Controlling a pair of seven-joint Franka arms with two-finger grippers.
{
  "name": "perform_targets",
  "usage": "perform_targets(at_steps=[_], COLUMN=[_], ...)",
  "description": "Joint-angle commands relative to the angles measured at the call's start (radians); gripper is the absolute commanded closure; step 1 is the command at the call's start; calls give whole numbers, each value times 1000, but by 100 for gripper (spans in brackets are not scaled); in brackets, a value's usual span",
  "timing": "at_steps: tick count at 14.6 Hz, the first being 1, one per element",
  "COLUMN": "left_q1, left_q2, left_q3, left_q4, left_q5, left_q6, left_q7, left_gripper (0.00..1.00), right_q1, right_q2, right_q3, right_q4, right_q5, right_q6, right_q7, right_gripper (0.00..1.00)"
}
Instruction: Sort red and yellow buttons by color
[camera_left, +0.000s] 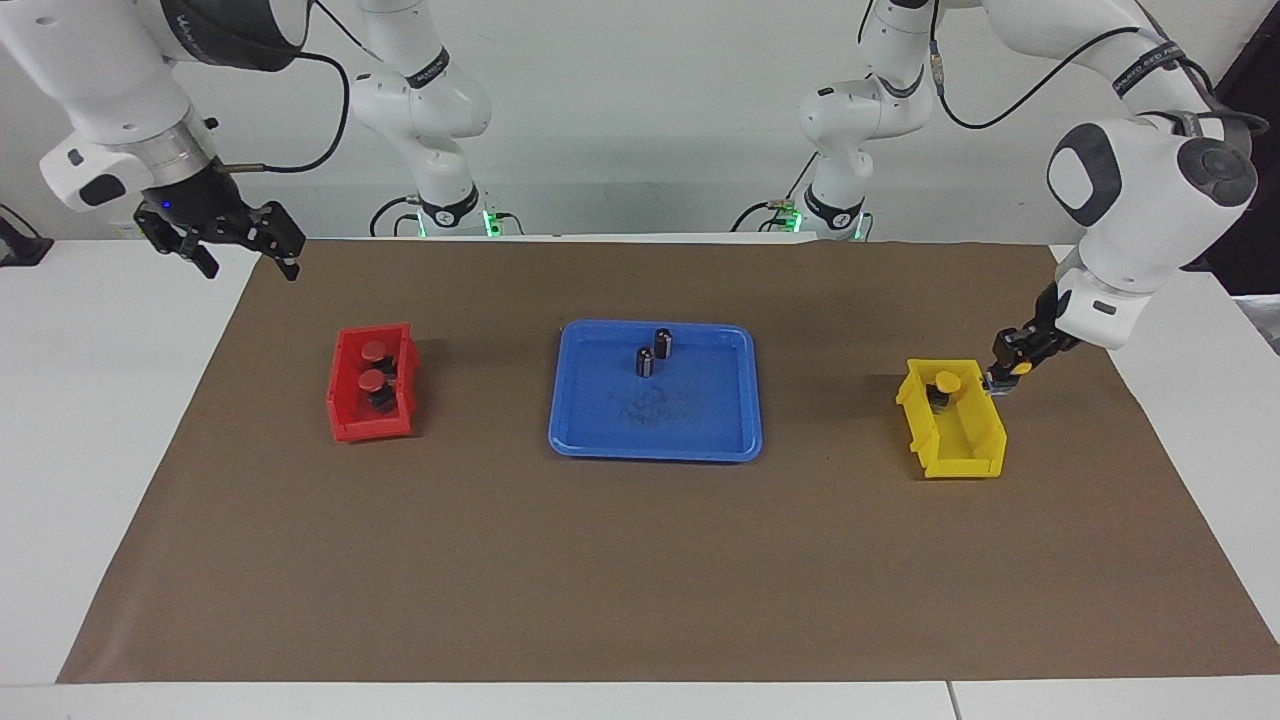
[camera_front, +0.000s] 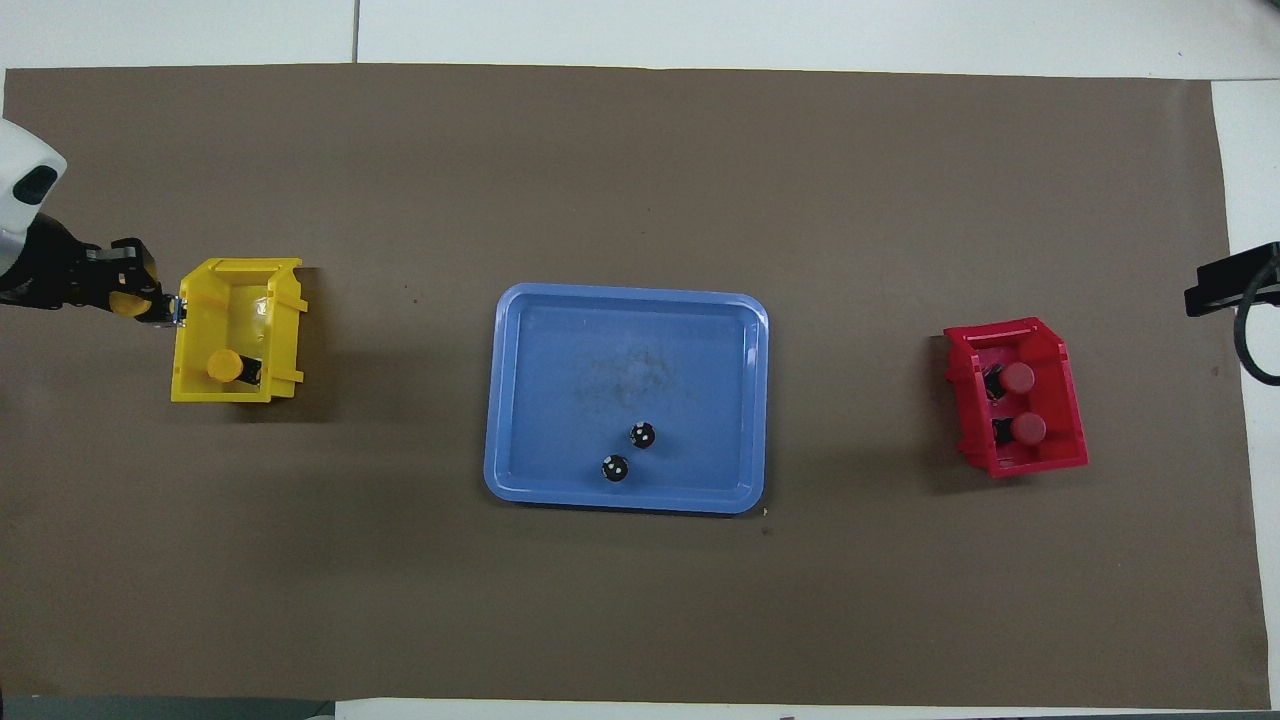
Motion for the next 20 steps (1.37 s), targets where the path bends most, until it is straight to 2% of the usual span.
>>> perform_targets(at_steps=[1, 4, 6, 8, 14, 15, 16, 17, 18, 20], left_q1=[-6, -12, -17, -19, -22, -22, -22, -22, -28, -38], left_q2=[-35, -26, -24, 9, 86, 89, 89, 89, 91, 89], left_q3=[-14, -14, -14, -16, -16, -16, -16, -16, -17, -17], left_q4=[-110, -119, -159, -182, -174, -174, -173, -170, -155, -106], left_q5=[8, 8, 8, 8, 8, 8, 8, 8, 8, 8], left_q6=[110, 141, 208, 283, 374, 379, 377, 372, 356, 270], left_q7=[-2, -10, -13, -14, -14, -13, -11, -13, -14, -14], left_gripper=[99, 99, 99, 99, 98, 86, 55, 35, 32, 31], right_q1=[-3, -3, -9, -12, -6, -6, -6, -4, -4, -4], right_q2=[4, 0, -23, -25, -22, -20, -20, -20, -20, -20], right_q3=[5, 5, 5, 5, 6, 8, 8, 8, 8, 8], right_q4=[25, 22, -15, -16, -9, -7, -6, -6, -4, -4], right_q5=[-21, -20, -17, -18, -20, -20, -20, -20, -20, -18], right_q6=[-31, -37, -34, -31, -24, -24, -24, -24, -24, -24], right_q7=[15, 20, 18, 18, 14, 14, 14, 14, 14, 14], right_gripper=[0, 0, 0, 0, 0, 0, 0, 0, 0, 0])
